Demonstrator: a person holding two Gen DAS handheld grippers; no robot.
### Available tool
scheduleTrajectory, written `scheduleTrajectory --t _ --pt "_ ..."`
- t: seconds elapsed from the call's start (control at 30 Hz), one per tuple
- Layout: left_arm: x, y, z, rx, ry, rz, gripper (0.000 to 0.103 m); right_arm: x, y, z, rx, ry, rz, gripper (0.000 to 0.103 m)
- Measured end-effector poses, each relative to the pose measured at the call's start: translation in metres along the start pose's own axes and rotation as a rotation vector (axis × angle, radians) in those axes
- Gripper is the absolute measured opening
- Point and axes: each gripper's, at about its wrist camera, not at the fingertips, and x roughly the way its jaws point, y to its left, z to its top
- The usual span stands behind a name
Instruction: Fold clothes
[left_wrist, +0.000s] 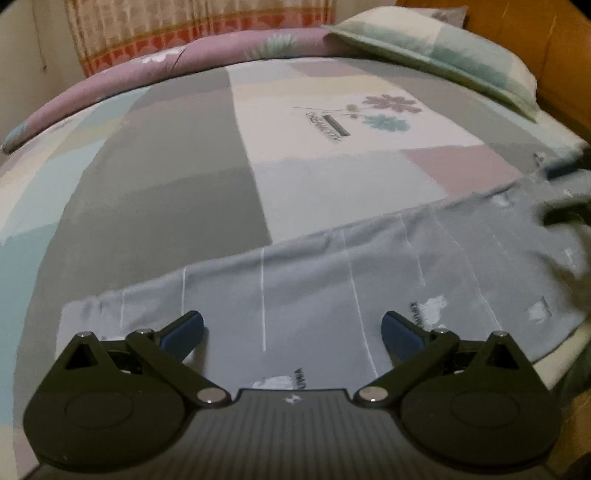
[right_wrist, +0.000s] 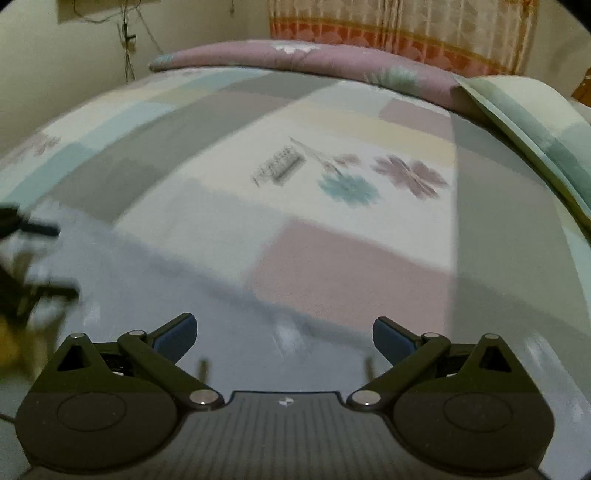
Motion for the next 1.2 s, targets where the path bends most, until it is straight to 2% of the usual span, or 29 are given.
scheduleTrajectory --t 0.07,0.2,0.37,0.47,0.53,0.63,0.67,0.77,0.83,1.0,1.1,1.2 --pt "0.004 0.008 0.001 -0.043 -0.007 -0.015 0.103 -0.011 -0.016 -0.027 0.0 0.041 -0.014 0.103" --pt "0.009 0.011 0.007 -0.065 -0.001 0.013 0.103 -0.026 -0.035 -0.076 0.012 0.049 -0.017 0.103" --pt "0.007 0.005 0.013 -0.05 0.033 0.056 0.103 -0.049 -0.04 -0.091 -0.02 0.105 -0.054 0.103" --pt "-0.001 -0.012 0.023 -0.007 0.033 0.088 0.1 -0.063 -0.049 -0.092 -0.013 0.029 -0.086 0.103" --pt "-0.01 -0.024 0.03 0.025 0.02 0.062 0.1 -0.063 -0.064 -0.096 0.04 0.016 -0.121 0.103" --pt "-0.021 -0.047 0.043 0.074 0.006 0.032 0.101 -0.051 -0.089 -0.11 0.117 0.061 -0.109 0.103" --pt "-0.024 -0.054 0.047 0.086 0.003 0.025 0.101 -0.056 -0.091 -0.118 0.108 0.028 -0.095 0.103" --pt "-0.031 -0.075 0.059 0.111 0.003 -0.007 0.101 -0.07 -0.092 -0.131 0.076 0.061 -0.067 0.103" --pt "-0.034 -0.092 0.069 0.125 0.004 -0.052 0.101 -0.079 -0.101 -0.133 0.07 0.084 -0.052 0.103" --pt "-0.025 -0.159 0.087 0.196 0.018 -0.198 0.101 -0.095 -0.141 -0.128 0.01 -0.024 -0.125 0.103" --pt "-0.012 -0.198 0.089 0.21 0.041 -0.274 0.101 -0.087 -0.173 -0.14 0.034 0.005 -0.108 0.103" --pt "0.007 -0.224 0.078 0.203 0.07 -0.246 0.101 -0.088 -0.199 -0.161 0.06 0.025 -0.075 0.103"
